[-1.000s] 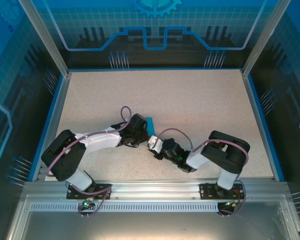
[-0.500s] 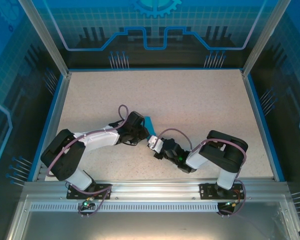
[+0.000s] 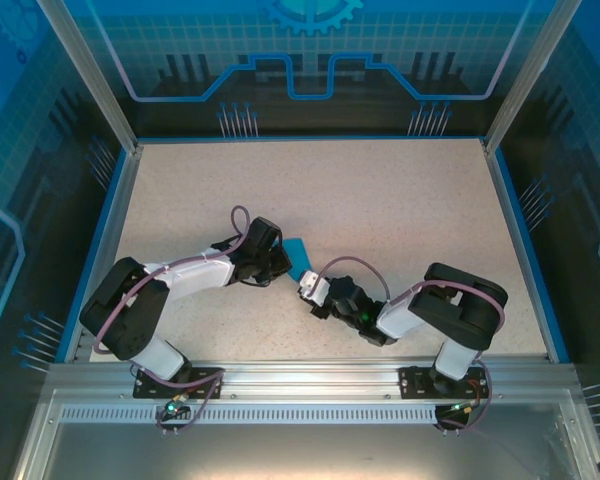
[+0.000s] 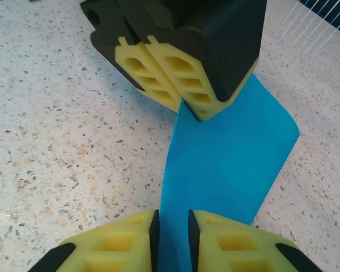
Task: Fold a paper plane with a square sheet of paper (pick it up from the middle)
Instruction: Fold the wing for the fifth time at the center of the table.
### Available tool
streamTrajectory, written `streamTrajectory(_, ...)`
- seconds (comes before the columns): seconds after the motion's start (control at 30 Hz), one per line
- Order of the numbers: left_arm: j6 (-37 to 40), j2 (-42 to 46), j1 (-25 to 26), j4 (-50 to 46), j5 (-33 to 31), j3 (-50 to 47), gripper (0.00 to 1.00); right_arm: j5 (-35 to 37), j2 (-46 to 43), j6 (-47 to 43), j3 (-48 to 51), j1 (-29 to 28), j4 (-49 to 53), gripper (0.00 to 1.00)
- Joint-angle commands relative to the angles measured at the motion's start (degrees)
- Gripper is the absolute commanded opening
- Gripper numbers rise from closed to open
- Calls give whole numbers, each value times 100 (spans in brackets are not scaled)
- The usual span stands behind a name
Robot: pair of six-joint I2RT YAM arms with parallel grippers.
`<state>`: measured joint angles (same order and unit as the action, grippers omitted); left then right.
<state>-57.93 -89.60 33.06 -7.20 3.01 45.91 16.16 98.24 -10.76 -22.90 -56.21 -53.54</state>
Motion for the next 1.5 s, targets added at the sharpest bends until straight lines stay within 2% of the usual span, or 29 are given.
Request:
streamTrajectory(0.0, 140, 136, -23, -49, 208, 77, 8, 71, 22, -100, -208, 57, 78, 30)
streamTrajectory(0.17, 120, 214, -27, -176, 265, 154, 8, 27, 323, -308, -409, 56, -90, 36)
streamTrajectory(0.43, 98, 300, -27, -255, 280, 194, 8, 82, 843, -507, -493, 79, -665, 34)
streamTrajectory(0.63, 98, 299, -32, -298, 273, 232, 9, 72, 817, -279, -396, 162, -875, 23)
streamTrajectory(0.87, 148, 321, -65, -370, 229, 243, 14, -272, 607, 153, -260, 360, -759, 12)
streamTrajectory(0.97, 196, 389, -124, -417, 205, 236, 21, -451, 532, 411, -219, 448, -706, 10)
streamTrajectory(1.3, 588, 1231, -492, -614, -110, 3, 70, -1636, 351, 1776, -215, 880, -413, 7)
streamTrajectory(1.47, 633, 1503, -585, -337, -84, -354, 78, -1959, 383, 2185, -251, 1017, -362, 6)
